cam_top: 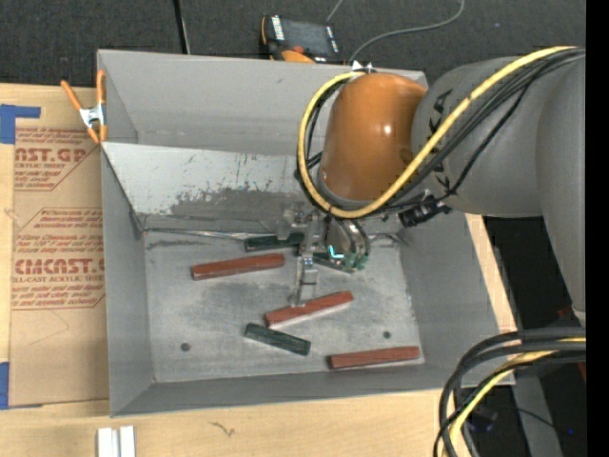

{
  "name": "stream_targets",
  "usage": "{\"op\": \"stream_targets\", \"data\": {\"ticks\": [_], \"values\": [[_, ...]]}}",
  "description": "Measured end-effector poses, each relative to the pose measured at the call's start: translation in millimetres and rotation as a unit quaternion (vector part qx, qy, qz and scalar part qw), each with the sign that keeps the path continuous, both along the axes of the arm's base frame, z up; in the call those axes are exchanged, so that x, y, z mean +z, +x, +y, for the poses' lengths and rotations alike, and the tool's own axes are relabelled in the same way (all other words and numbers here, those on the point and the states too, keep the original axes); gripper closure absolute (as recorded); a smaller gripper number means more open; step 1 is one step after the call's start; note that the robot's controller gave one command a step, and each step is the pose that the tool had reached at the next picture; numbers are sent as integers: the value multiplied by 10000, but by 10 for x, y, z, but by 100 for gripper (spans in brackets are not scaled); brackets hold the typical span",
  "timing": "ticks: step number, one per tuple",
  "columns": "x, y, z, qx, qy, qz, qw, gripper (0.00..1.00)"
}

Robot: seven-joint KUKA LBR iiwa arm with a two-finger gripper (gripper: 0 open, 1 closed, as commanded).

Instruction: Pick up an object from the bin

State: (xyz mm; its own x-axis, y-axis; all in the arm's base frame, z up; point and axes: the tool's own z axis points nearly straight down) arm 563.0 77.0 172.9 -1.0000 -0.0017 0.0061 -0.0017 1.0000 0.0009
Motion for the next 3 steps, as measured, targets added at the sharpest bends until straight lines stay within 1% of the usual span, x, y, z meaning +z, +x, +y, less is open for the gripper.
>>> {"op": "stream_targets", "data": {"ticks": [1, 2, 3], "values": [[-1047, -508, -491, -272, -6, 16, 9996, 0], [-978, -467, -471, -255, 5, -29, 9997, 100], [531, -369, -113, 476, 3, -82, 9988, 100]]}}
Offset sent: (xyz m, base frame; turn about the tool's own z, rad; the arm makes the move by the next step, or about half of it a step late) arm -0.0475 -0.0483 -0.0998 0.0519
